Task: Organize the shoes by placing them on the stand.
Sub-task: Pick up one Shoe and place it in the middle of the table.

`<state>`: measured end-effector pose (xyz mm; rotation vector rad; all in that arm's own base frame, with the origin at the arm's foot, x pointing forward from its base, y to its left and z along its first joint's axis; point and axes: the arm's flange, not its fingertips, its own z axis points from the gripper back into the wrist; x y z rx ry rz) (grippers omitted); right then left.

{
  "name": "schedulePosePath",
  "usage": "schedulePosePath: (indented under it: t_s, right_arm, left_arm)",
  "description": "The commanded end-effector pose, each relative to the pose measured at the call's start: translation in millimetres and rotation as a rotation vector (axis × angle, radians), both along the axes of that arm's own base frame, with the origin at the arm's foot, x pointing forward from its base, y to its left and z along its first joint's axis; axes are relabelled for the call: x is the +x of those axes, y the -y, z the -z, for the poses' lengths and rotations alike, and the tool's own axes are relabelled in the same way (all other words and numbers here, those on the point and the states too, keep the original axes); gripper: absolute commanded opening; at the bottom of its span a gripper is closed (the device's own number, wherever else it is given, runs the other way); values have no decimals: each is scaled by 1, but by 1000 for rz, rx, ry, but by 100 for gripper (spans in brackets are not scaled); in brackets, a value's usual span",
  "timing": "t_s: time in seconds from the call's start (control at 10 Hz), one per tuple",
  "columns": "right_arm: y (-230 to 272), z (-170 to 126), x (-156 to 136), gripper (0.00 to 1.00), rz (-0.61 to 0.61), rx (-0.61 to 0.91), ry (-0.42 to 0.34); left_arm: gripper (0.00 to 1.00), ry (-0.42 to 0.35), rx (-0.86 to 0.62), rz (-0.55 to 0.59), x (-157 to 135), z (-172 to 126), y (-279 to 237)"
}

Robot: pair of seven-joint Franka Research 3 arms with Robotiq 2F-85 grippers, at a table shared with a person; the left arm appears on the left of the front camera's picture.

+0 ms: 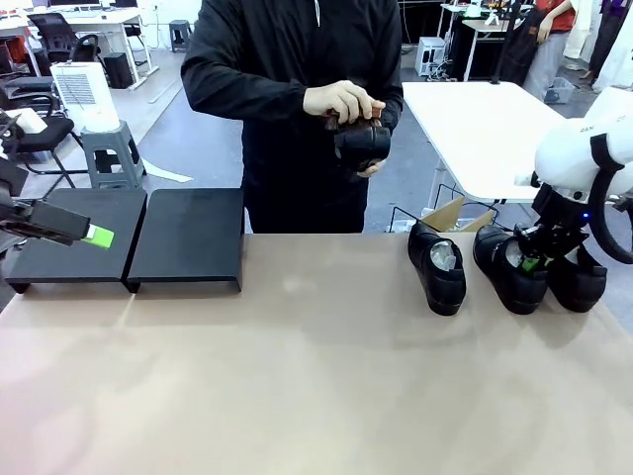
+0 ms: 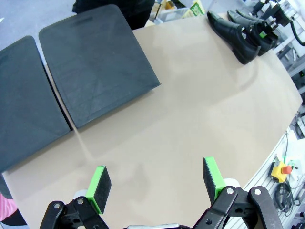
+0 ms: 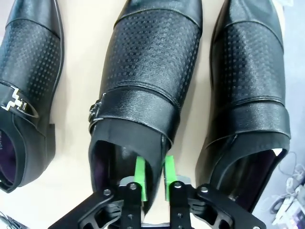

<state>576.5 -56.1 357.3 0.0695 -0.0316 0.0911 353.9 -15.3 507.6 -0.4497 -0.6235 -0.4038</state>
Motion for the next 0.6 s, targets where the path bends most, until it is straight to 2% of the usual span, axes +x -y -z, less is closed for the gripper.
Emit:
schedulePosePath:
  t_s: [0.0, 0.3, 0.5]
  right_arm:
    - [-1, 1, 6, 0, 5, 24, -25]
    - [0, 6, 4, 0, 10, 31, -37]
    - [3, 5, -4, 0, -47, 71, -56]
  left_arm:
    - [100, 5, -5, 15, 0, 0, -1]
    - [100, 5, -5, 15, 0, 0, -1]
    - [100, 5, -5, 15, 0, 0, -1]
